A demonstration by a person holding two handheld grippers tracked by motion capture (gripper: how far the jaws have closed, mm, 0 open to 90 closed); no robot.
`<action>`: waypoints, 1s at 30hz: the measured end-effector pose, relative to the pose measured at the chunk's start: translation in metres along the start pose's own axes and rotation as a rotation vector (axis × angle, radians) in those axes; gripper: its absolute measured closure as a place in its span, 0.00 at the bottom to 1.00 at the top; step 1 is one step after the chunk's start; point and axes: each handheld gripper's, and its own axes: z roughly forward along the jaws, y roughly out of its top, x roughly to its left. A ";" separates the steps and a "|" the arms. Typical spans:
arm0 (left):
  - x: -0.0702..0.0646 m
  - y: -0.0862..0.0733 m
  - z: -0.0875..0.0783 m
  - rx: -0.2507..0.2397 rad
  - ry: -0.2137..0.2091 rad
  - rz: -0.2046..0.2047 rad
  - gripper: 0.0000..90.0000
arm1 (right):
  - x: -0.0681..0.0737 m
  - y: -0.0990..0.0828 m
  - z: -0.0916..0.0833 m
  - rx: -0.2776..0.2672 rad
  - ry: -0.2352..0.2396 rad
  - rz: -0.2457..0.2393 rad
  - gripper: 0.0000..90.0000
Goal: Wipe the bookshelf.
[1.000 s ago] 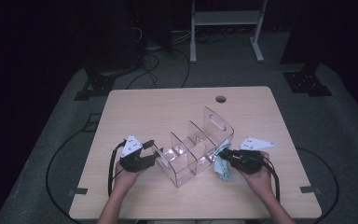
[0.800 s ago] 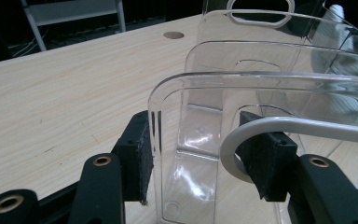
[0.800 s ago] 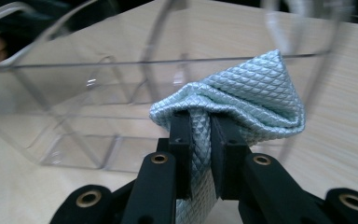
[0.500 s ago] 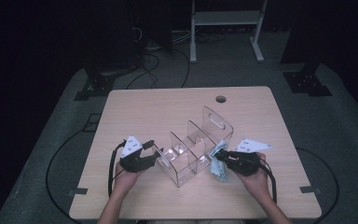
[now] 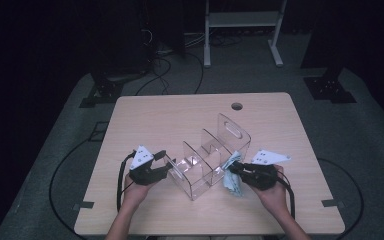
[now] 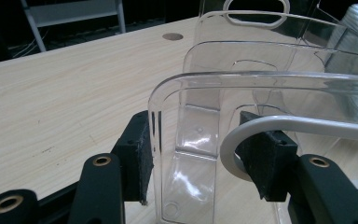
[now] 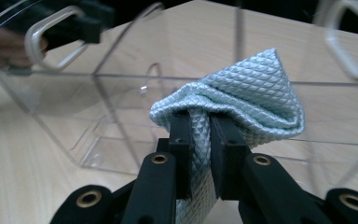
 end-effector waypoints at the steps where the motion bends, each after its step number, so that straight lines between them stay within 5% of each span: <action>1: 0.000 0.000 0.000 0.002 0.000 0.000 0.52 | -0.002 0.000 -0.001 -0.003 -0.005 0.010 0.88; 8: -0.001 0.000 0.000 0.001 0.003 -0.006 0.52 | 0.026 0.003 0.009 0.019 0.074 -0.041 0.88; 15: -0.002 0.001 0.001 0.002 0.000 -0.005 0.52 | 0.004 0.004 -0.002 -0.024 0.027 0.045 0.88; 21: -0.002 0.000 0.001 -0.003 0.003 -0.008 0.52 | 0.032 0.006 0.008 -0.001 0.114 -0.016 0.88; 23: -0.001 0.000 0.001 -0.006 -0.003 -0.009 0.52 | 0.031 0.007 0.007 0.003 0.107 -0.033 0.88; 30: -0.003 0.001 0.002 -0.003 -0.008 -0.007 0.51 | 0.001 0.006 -0.001 -0.012 0.004 0.032 0.88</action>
